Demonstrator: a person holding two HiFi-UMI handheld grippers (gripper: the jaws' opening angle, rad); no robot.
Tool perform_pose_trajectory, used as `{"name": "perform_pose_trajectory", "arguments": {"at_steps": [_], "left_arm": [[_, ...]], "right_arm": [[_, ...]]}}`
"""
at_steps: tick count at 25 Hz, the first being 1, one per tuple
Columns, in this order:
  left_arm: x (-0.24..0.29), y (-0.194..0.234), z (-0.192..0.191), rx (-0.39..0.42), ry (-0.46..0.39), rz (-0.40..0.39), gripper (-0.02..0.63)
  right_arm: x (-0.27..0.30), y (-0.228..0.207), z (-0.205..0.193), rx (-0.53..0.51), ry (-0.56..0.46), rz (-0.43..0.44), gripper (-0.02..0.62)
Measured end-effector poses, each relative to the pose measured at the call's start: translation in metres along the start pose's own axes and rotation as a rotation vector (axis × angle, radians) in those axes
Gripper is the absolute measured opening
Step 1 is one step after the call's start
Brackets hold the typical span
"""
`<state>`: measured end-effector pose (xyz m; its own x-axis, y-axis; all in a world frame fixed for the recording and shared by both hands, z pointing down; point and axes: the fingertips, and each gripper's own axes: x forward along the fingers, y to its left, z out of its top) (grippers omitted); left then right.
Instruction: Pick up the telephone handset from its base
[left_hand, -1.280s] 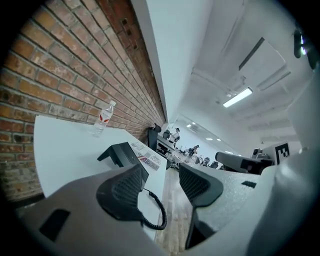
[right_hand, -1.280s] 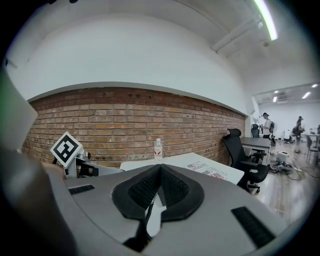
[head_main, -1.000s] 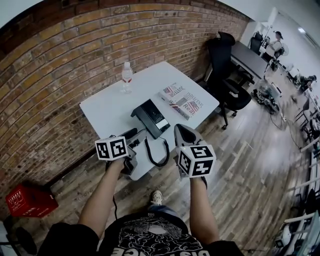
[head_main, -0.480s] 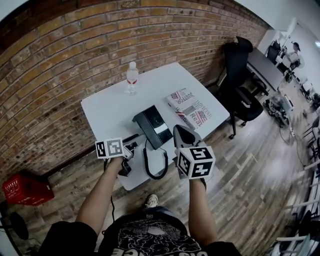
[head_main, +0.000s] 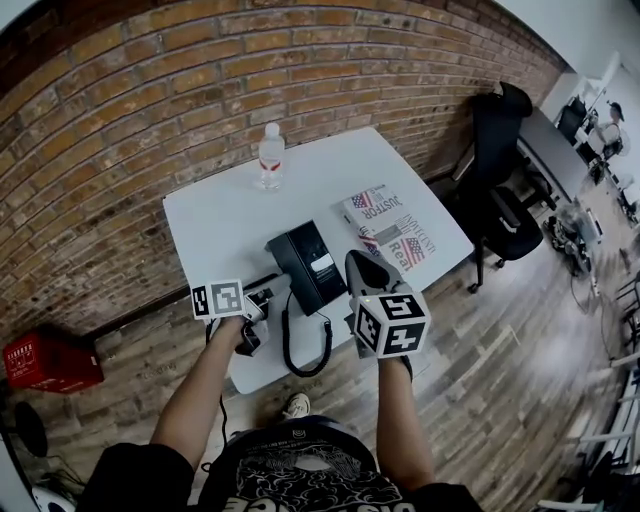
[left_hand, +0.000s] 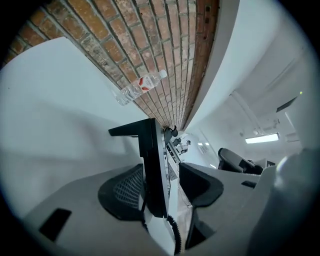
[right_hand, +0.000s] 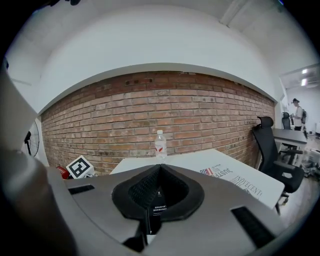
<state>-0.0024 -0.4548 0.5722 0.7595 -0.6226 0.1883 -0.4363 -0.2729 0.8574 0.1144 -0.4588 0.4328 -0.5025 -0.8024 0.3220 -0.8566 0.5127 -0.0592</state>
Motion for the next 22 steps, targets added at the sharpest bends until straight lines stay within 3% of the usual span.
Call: {"name": "perform_pose_trajectory", "arguments": {"at_steps": [12, 14, 16, 22], "left_arm": [[0.024, 0.007, 0.004, -0.073, 0.005, -0.071, 0.202], [0.027, 0.009, 0.003, -0.066, 0.016, -0.059, 0.176], [0.028, 0.011, 0.003, -0.057, 0.017, -0.048, 0.104], [0.026, 0.011, 0.005, -0.100, 0.008, -0.064, 0.078]], "right_arm": [[0.033, -0.023, -0.009, -0.009, 0.031, 0.066, 0.000], [0.036, -0.026, -0.010, -0.009, 0.031, 0.075, 0.000], [0.039, -0.028, -0.010, -0.009, 0.032, 0.082, 0.001], [0.043, -0.035, -0.014, -0.002, 0.037, 0.090, 0.000]]}}
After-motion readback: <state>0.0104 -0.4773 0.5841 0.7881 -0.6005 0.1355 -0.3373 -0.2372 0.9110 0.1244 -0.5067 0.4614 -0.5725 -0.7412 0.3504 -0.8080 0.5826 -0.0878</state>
